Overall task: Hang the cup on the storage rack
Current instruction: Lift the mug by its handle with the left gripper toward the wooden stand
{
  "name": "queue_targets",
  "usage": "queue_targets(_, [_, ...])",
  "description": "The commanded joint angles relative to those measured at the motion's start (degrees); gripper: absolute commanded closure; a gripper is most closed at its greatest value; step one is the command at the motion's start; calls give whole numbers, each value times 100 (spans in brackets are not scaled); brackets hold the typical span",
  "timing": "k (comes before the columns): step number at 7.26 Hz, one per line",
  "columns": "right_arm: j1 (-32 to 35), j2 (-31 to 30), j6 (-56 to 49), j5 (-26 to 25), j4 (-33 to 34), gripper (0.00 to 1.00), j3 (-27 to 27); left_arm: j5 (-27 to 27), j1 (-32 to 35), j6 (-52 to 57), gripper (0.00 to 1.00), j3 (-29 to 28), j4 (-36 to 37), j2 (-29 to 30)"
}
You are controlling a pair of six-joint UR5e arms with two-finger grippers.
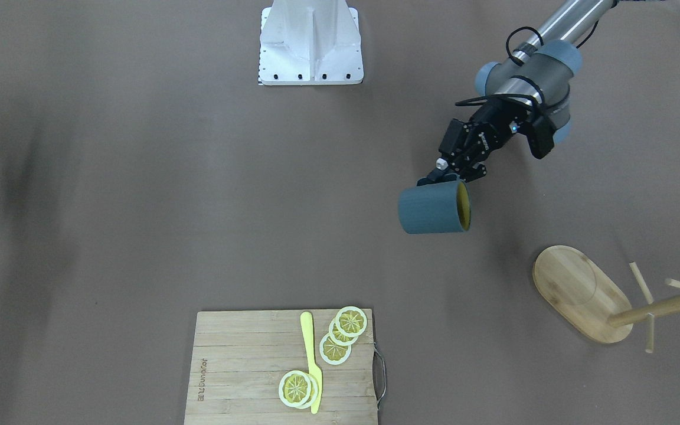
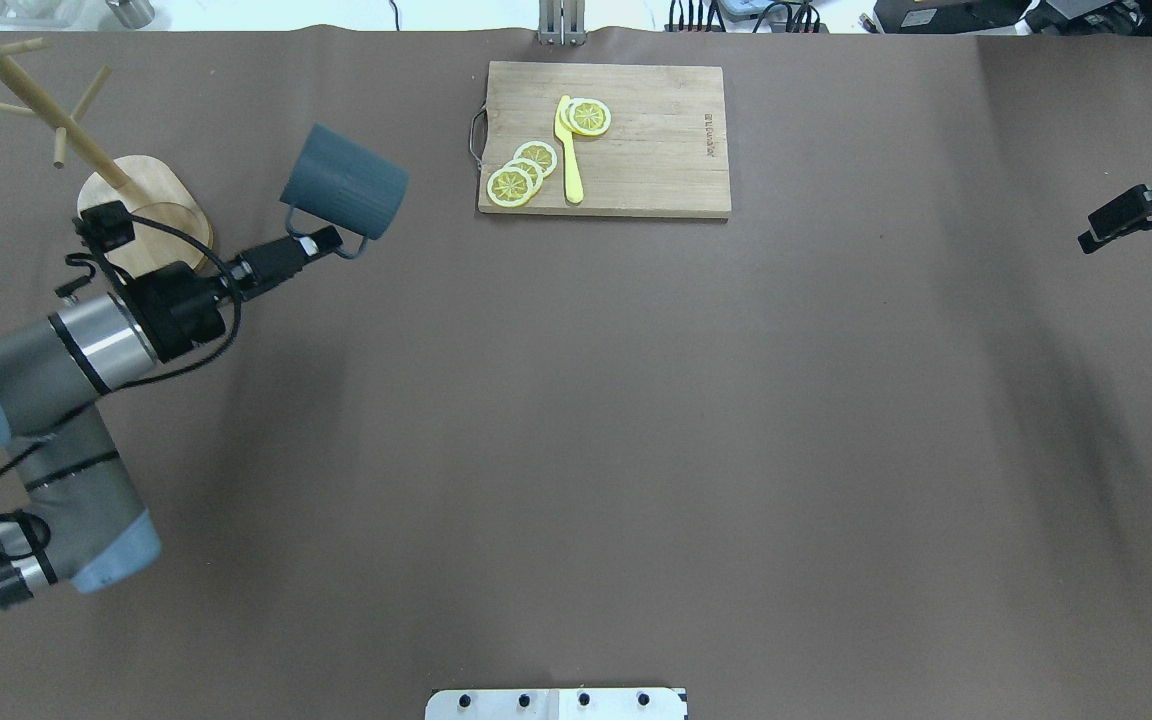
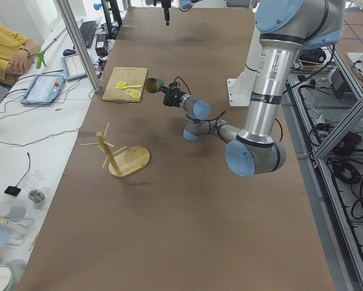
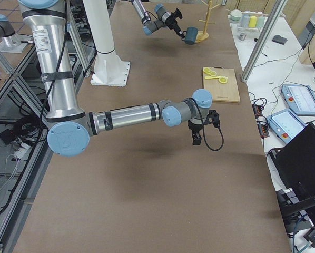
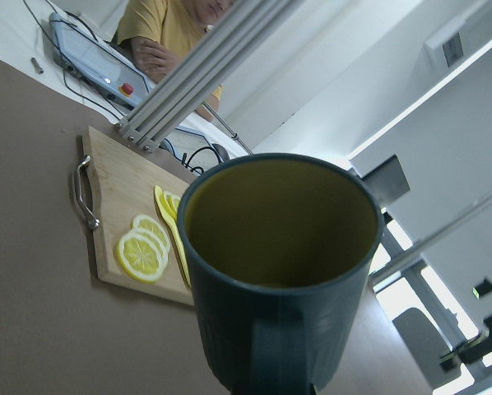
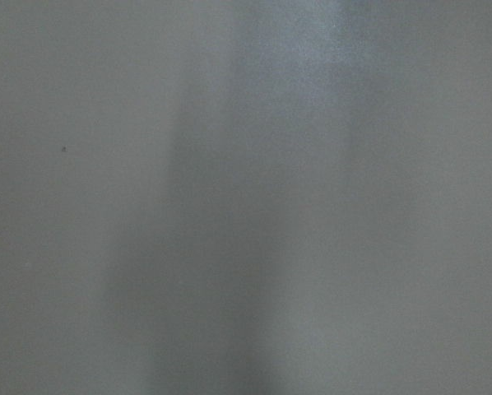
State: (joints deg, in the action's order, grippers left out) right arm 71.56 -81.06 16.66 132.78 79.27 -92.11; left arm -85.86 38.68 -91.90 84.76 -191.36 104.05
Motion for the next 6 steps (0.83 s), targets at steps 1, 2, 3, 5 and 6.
queue_targets(1, [-1, 64, 13, -94, -8, 0, -26, -1741, 1827, -2129, 100, -579, 133, 18])
queue_targets(2, [-1, 64, 13, -95, -8, 0, -61, -2219, 2436, -3000, 100, -853, 282, 289])
queue_targets(3, [-1, 116, 13, -95, -8, 0, -70, -2285, 2634, -3783, 100, -960, 275, 309])
queue_targets(5, [-1, 143, 13, -95, -8, 0, -70, -2286, 2688, -5051, 100, -961, 162, 362])
queue_targets(6, [-1, 135, 13, -95, -8, 0, -70, -2286, 2688, -5283, 100, -970, -48, 353])
